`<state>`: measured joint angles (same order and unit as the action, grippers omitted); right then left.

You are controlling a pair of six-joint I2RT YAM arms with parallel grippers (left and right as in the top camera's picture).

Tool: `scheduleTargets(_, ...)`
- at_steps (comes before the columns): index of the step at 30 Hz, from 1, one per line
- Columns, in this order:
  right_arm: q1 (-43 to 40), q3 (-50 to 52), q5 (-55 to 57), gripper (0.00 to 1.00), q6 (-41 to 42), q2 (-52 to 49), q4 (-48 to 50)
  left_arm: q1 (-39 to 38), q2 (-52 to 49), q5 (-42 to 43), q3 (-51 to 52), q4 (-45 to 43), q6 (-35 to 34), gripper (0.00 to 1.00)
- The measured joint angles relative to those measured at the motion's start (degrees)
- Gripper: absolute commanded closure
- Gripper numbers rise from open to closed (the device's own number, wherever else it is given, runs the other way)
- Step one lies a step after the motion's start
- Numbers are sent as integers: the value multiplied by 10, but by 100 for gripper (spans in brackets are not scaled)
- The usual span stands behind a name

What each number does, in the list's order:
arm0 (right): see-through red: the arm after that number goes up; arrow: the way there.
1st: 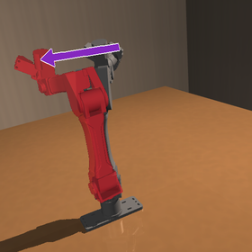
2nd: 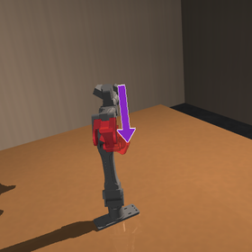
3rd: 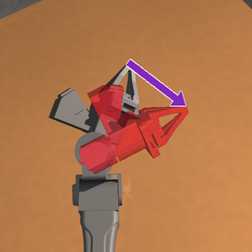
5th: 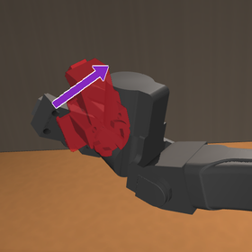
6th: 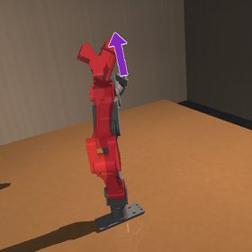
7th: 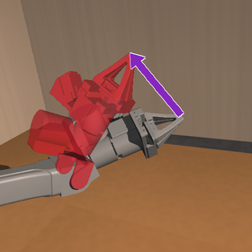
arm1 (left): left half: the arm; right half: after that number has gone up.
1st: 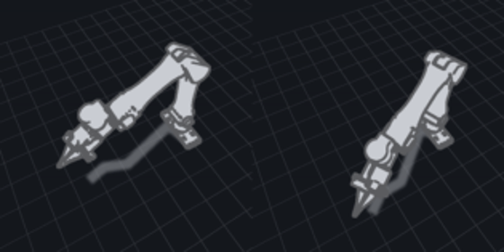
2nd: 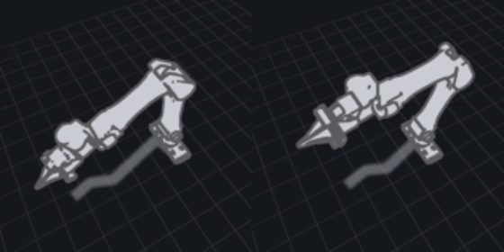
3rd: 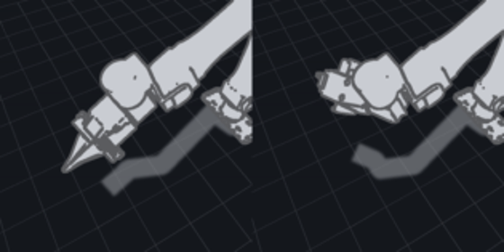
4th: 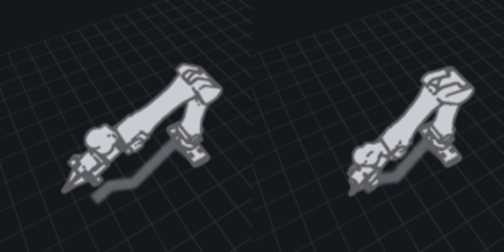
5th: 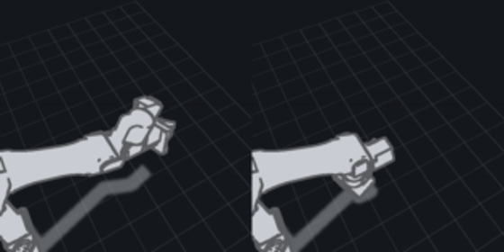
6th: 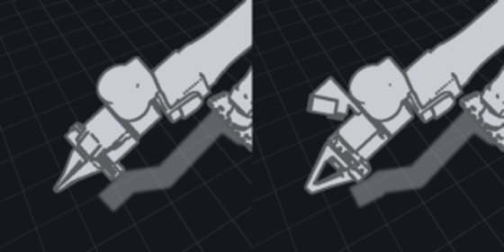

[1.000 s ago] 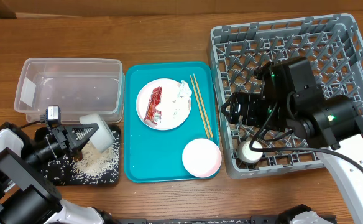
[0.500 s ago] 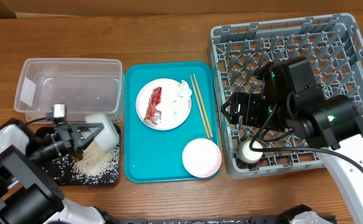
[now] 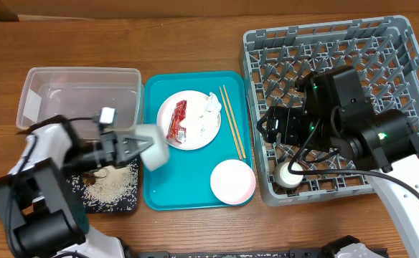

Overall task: Sort waste into correct bins and load items into the dishwasher
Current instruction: 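Carry the emptied bowl back and set it on the teal tray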

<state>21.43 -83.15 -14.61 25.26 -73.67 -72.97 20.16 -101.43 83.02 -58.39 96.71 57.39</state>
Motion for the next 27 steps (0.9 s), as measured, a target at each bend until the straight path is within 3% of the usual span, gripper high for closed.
scheduleTargets(12, 0, 0, 4, 5, 0, 0, 0, -164, 2, 44, -47, 0, -48, 96)
scheduleTargets(20, 0, 0, 5, 5, 0, 0, 9, -172, 2, 27, -59, 0, -100, 96)
scheduleTargets(27, 0, 0, 5, 5, 0, 0, 10, -170, 2, 49, -163, -9, -192, 96)
